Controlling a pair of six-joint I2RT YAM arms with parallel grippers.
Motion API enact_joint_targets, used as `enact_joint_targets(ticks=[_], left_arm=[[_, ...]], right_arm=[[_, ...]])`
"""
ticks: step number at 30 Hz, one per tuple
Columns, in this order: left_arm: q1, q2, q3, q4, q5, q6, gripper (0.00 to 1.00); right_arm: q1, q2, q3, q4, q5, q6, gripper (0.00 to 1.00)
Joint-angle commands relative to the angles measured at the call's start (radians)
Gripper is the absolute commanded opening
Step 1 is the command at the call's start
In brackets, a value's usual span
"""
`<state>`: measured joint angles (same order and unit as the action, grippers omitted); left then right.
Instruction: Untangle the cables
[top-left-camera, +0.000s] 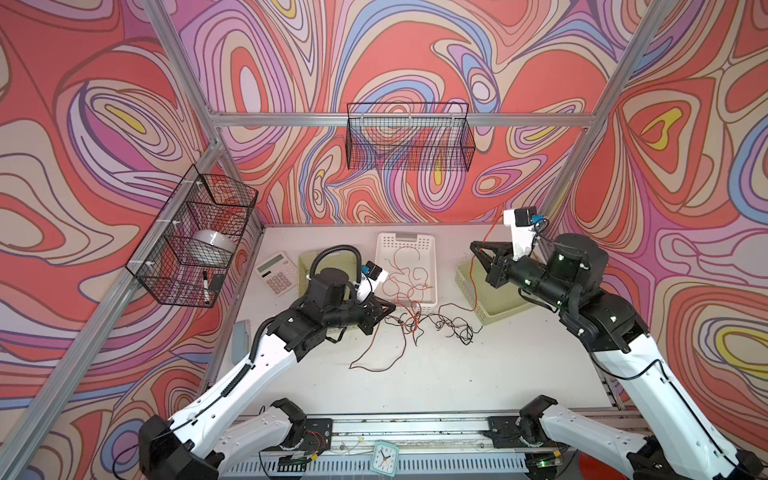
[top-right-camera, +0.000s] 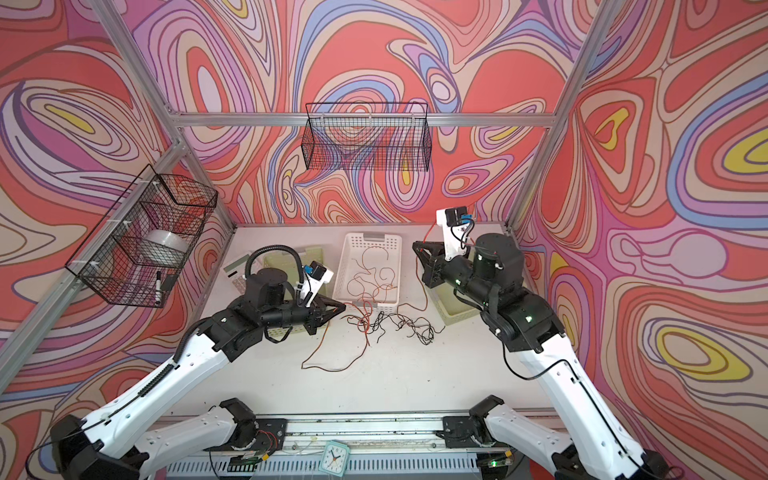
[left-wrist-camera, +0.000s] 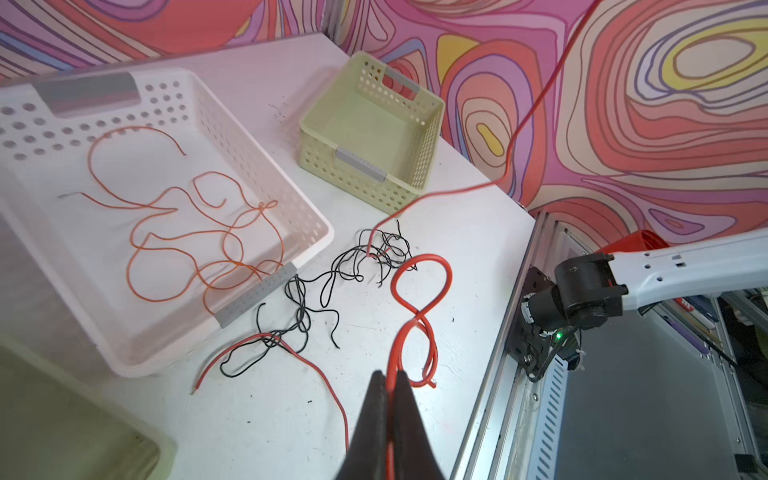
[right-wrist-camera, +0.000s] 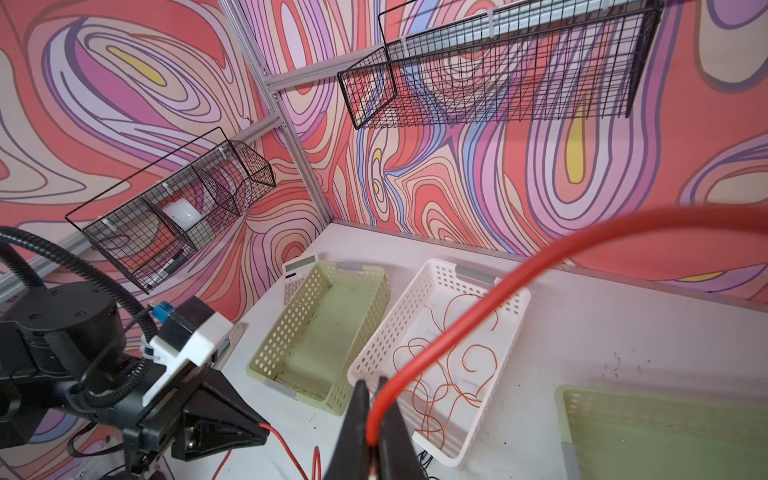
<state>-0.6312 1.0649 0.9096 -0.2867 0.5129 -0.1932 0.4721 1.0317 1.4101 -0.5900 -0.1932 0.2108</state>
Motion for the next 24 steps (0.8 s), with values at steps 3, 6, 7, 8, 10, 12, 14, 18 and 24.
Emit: enact_joint_targets(ticks=[3,6,7,8,10,12,14,18,24], left_arm=[[-0.062,0.082,-0.041,0.197,-0.014,-0.027,0.0],[-0.07,0.131,-0.071,0.238,-0.027,-0.023,0.0],[-0.071,0.144,-0.088,0.256,-0.029,-0.028,0.0],[-0.073,0.158,-0.104,0.277,-0.03,-0.034,0.0],[-0.077,0.187,-0.141,0.324,-0.035,-0.042,0.0],[-0.079,0.218,-0.161,0.354,-0.043,-0.046,0.0],[-0.082,0.255,-0.165,0.375,-0.055,-0.049,0.0],[-0.087,0.325,-0.167,0.417,-0.055,-0.063,0.0],[-0.094,0.364,-0.177,0.449,-0.068,-0.066,0.0]], right_arm=[[-0.003,0.069,0.113,-0.113,0.011,-0.069,0.0],[-0.003,0.084,0.198,-0.103,0.041,-0.087,0.0],[-0.003,0.091,0.229,-0.093,0.043,-0.089,0.0],[-0.002,0.094,0.251,-0.077,0.036,-0.091,0.0],[-0.003,0.1,0.287,-0.033,0.016,-0.091,0.0],[-0.002,0.105,0.303,0.01,0.001,-0.09,0.0],[-0.003,0.104,0.3,0.055,0.009,-0.088,0.0],[-0.003,0.102,0.307,0.125,0.026,-0.102,0.0],[-0.002,0.044,0.224,0.351,-0.015,-0.13,0.0]])
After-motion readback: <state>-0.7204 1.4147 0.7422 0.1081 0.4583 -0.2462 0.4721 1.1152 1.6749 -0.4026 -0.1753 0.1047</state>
